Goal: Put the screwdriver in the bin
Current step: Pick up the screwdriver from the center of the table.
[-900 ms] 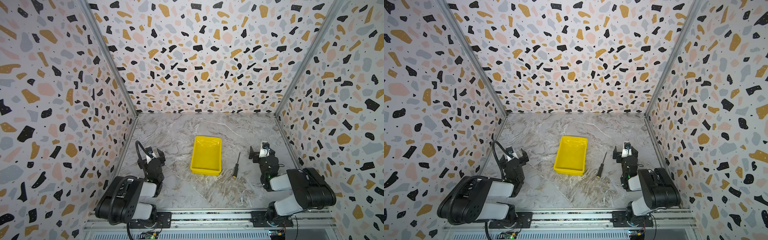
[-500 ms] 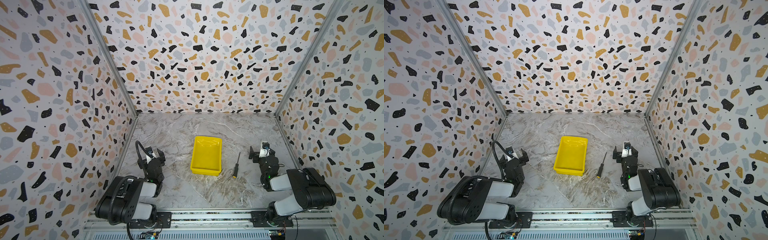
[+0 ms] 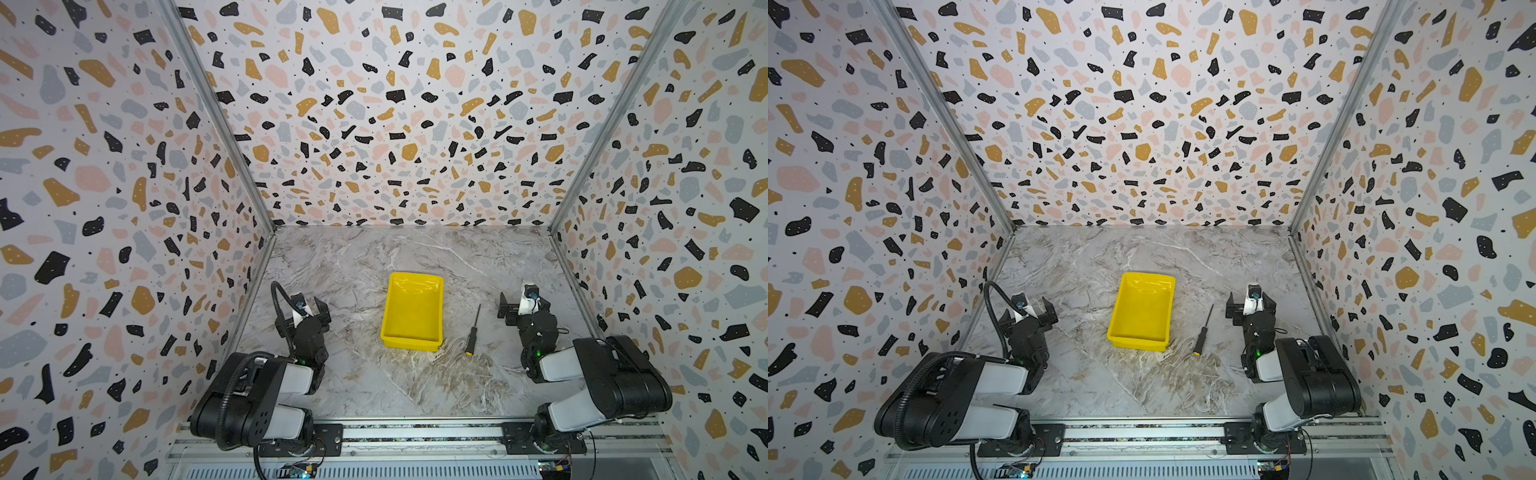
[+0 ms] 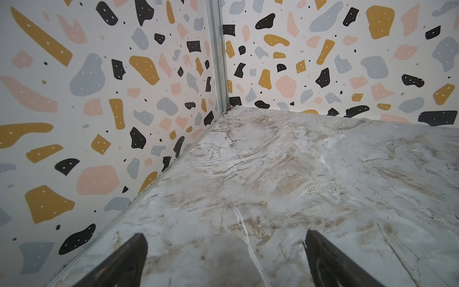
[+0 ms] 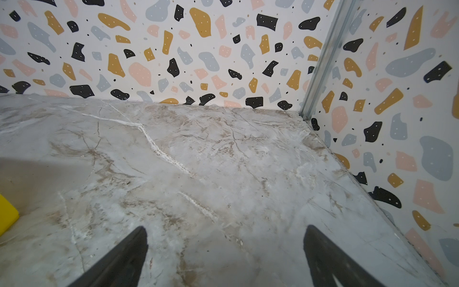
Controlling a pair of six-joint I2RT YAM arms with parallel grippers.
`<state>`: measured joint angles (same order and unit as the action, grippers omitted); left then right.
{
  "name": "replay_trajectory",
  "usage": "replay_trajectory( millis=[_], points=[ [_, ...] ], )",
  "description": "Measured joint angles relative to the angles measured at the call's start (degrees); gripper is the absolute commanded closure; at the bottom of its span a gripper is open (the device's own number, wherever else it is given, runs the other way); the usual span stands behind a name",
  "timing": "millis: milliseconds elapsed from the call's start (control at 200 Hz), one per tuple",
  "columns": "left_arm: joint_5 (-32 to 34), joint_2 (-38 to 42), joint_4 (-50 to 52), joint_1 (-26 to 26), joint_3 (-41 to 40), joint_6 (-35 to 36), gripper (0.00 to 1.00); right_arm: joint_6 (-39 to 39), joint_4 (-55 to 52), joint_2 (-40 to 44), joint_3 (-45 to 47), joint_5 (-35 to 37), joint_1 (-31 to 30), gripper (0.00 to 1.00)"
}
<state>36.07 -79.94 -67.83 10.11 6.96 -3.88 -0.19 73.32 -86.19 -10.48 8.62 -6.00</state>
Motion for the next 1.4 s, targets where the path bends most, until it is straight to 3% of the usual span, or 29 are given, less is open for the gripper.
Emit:
replay_trajectory(
  millis=[896,1111,1216,1322,1402],
  points=[
    [-0.07,0.0,0.02,0.0,0.0,0.0,0.0,-0.22,0.39,0.0,0.09,0.24,-0.57,0.01],
    [-0.17,0.26,0.0,0.0,0.0,0.0,0.0,-1.88,7.69,0.39,5.4,3.61,-3.85,0.01],
    [-3.34,1.6,1.05,-0.11,0.13,0.76,0.0,-2.95,10.21,2.21,7.96,6.78,-5.81,0.01],
    [-6.58,5.35,7.19,-0.11,2.29,1.49,0.0,-4.26,3.48,9.81,6.29,12.68,-10.38,0.01],
    [-7.37,8.66,19.54,-0.09,9.38,0.04,0.0,-4.13,-12.17,17.51,-1.18,13.79,-12.83,0.01]
  ],
)
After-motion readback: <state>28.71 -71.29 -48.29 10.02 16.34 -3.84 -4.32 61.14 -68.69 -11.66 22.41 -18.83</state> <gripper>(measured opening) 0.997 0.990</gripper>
